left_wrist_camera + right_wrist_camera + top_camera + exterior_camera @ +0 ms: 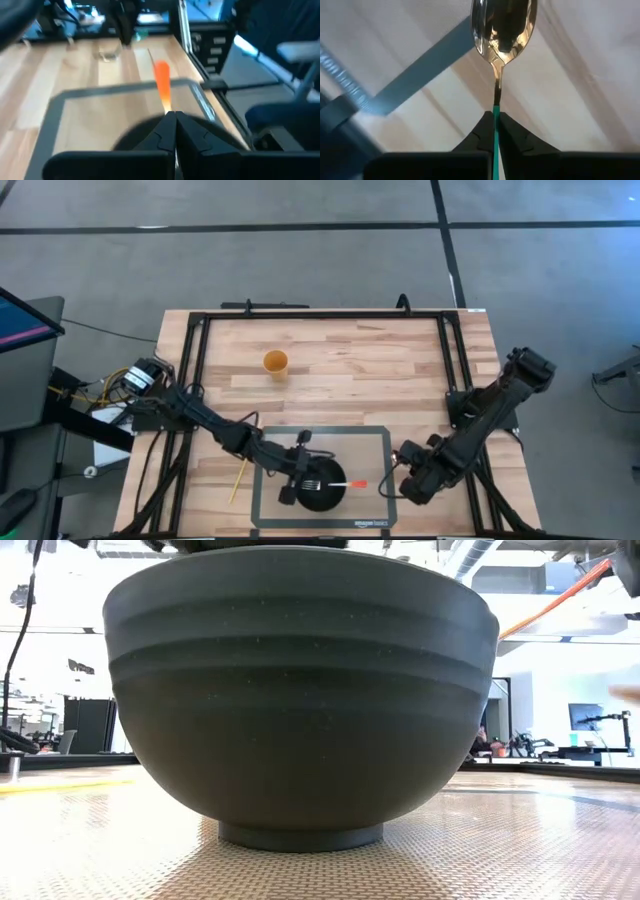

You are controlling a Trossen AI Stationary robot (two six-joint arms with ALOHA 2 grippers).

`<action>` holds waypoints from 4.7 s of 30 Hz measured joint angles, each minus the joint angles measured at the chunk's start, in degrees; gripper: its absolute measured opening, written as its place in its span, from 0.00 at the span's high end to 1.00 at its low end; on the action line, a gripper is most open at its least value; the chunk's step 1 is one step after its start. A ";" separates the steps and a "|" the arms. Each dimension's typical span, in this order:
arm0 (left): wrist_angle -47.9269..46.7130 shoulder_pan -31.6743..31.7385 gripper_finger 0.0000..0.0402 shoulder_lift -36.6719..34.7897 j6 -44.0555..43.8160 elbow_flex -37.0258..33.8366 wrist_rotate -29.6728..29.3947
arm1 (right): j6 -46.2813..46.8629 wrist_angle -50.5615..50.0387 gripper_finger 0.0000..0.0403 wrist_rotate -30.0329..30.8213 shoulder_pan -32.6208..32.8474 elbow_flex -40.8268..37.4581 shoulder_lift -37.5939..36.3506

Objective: Pick & Place Utensil
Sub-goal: Put the green spoon into the black bowl on the transparent mat, then put the yellow cup on the top left of the black bowl on the transparent mat

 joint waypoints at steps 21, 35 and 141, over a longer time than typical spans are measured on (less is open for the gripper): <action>-15.92 -13.17 0.99 -11.25 -5.88 -4.71 -13.90 | -12.70 12.00 1.00 -12.59 -13.29 22.36 0.50; -9.84 -13.57 0.99 -8.96 -0.15 -7.82 -14.68 | 9.41 38.36 1.00 -25.97 -18.31 22.27 15.83; 1.05 -12.06 0.99 -2.86 -2.01 -12.37 -11.50 | 6.21 40.46 0.81 -52.30 -33.47 24.32 30.76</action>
